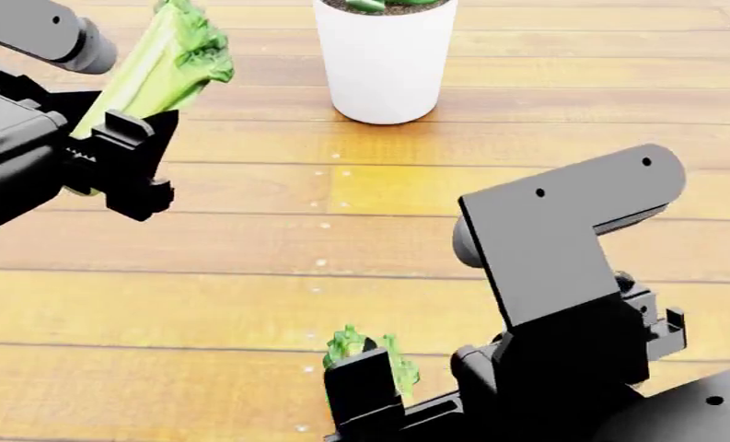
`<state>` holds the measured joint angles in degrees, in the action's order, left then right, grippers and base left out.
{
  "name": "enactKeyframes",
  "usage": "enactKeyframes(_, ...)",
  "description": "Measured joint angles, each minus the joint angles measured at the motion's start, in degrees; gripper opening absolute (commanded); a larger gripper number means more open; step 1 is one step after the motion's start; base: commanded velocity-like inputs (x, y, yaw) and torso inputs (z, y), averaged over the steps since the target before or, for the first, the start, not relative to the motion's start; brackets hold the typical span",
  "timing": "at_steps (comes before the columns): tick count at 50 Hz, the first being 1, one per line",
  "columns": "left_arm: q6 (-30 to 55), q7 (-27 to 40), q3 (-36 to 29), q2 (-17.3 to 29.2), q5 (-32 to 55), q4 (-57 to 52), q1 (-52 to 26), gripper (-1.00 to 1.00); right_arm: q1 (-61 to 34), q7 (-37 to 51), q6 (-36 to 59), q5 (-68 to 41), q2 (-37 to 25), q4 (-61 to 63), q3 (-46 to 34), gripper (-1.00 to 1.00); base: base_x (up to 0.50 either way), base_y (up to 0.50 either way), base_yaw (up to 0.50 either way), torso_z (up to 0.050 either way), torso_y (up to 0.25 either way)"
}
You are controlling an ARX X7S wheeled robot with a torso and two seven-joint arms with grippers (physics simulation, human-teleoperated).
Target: Place the celery and the celery on separate cutting boards.
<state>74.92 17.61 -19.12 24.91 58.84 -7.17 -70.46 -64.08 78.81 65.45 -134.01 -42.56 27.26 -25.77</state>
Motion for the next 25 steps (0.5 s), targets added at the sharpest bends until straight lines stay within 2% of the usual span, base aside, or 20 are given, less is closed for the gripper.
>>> enactKeyframes(9,0.5,1.2,1.6,1.2,1.5,-1.6,0.1,-1.0,2.0,2.3,-2.9,-0.2,1.9,-0.1,-4.6,1.0,0.0,0.0,0.0,0.0,0.0)
enactKeyframes(25,0.8,2.2,3.0,2.8,3.5,-3.8,1.7,-1.0,9.9,-2.5,-3.7,7.9,4.6,-2.7,-6.8,1.0,0.0,0.0,0.0,0.0,0.001)
